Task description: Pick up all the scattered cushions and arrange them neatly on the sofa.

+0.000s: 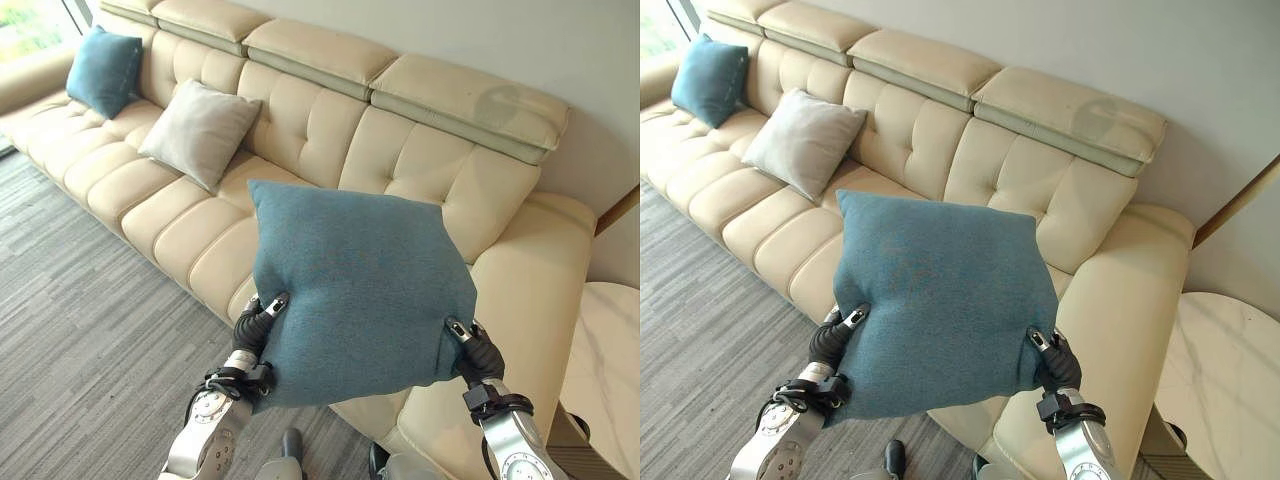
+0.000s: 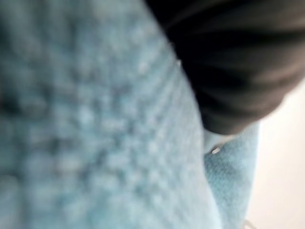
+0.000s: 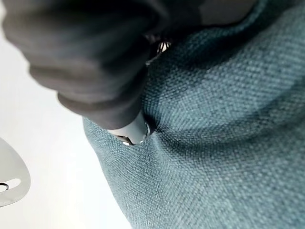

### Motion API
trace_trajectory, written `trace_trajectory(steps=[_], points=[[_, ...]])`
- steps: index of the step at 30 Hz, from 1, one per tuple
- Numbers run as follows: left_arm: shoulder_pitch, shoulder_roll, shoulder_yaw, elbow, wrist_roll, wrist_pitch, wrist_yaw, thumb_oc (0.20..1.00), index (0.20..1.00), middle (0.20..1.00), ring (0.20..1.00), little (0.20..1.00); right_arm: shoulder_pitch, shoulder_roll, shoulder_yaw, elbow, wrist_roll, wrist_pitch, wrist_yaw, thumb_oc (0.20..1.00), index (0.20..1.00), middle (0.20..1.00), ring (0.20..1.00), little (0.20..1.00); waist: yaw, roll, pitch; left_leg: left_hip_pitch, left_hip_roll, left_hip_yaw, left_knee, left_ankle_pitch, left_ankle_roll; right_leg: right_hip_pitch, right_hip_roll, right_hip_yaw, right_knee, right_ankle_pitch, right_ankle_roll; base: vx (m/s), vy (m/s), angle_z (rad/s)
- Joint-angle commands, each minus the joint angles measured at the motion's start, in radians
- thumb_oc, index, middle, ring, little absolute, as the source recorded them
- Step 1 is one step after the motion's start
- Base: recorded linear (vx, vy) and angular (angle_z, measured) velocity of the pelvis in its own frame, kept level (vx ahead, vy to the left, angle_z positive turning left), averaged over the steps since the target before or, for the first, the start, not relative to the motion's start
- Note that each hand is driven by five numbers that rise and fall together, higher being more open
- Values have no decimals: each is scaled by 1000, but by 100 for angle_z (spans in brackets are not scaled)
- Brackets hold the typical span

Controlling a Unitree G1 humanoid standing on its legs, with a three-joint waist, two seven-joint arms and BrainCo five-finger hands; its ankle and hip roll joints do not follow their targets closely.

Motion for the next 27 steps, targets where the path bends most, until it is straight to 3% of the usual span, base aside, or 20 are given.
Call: trace_trajectory(steps=[1,3,6,10,11,14,17,18,19,20,24,25,27], points=[[-63,-3,23,-140,36,-92,-32,200,200,200,200,200,-76,14,22,-137,15,-64,72,200,200,200,200,200,-5,-85,-34,-6,-8,-49,71,-113,-19,52,-8,81,-138,16,46,89,109,-56],[-63,-2,29,-139,42,-100,-17,200,200,200,200,200,-82,11,19,-115,14,-64,61,200,200,200,200,200,3,-77,-27,-49,16,-118,47,-70,-27,57,-7,118,-128,1,49,125,176,-51],[-45,-2,26,-144,36,-100,-33,200,200,200,200,200,-63,0,14,-108,16,-53,82,200,200,200,200,200,4,-57,-34,-33,10,-213,-3,-58,-51,65,-11,178,-127,3,60,187,310,-89],[-54,6,11,-136,30,-99,-43,200,200,200,200,200,-50,2,-9,-112,1,-49,66,200,200,200,200,200,-11,-41,-30,-33,23,-150,-41,-36,-55,61,-47,171,-134,6,87,82,316,-22],[-68,12,3,-126,37,-94,-45,200,200,200,200,200,-51,15,-17,-109,-12,-46,60,200,200,200,200,200,-24,-39,-34,-27,2,-127,-50,-51,-43,51,-75,187,-132,21,109,60,384,5],[-75,23,2,-121,51,-90,-45,200,200,200,200,200,-62,30,-11,-110,-28,-40,64,200,200,200,200,200,-26,-44,-37,-16,-18,-90,-50,-71,-20,26,-98,208,-118,41,126,37,291,-23],[-77,39,12,-119,53,-88,-41,200,200,200,200,200,-81,48,8,-107,-38,-36,67,200,200,200,200,200,-17,-50,-35,16,-25,2,-47,-97,12,-25,-113,207,-61,71,144,35,213,-56],[-78,42,17,-119,52,-90,-32,200,200,200,200,200,-94,51,14,-104,-40,-42,62,200,200,200,200,200,-1,-47,-29,29,-20,34,-47,-104,17,-42,-119,167,-27,70,143,26,230,-110],[-79,44,23,-117,56,-92,-18,200,200,200,200,200,-117,57,33,-101,-41,-49,56,200,200,200,200,200,11,-40,-26,51,-17,84,-48,-117,24,-64,-126,51,20,63,135,12,167,-88],[-79,44,23,-117,56,-92,-18,200,200,200,200,200,-117,57,33,-101,-41,-49,56,200,200,200,200,200,11,-40,-25,53,-17,84,-49,-117,24,-63,-126,52,21,62,135,24,148,-171],[-69,39,47,-119,54,-89,-8,200,200,200,200,200,-136,59,64,-90,-45,-39,63,200,200,200,200,200,32,-39,-22,106,-24,180,-47,-149,27,-92,-104,-193,-9,57,106,42,40,-128],[-70,32,48,-119,56,-90,-6,200,200,200,200,200,-136,59,71,-92,-45,-38,66,200,200,200,200,200,28,-35,-18,121,-22,199,-47,-157,28,-120,-96,-235,1,59,99,40,7,-98],[-64,24,45,-117,58,-88,-18,200,200,200,200,200,-124,54,69,-97,-42,-34,67,200,200,200,200,200,18,-40,-18,134,-26,208,-23,-176,26,-87,-78,-229,-60,49,83,151,-75,-46]])
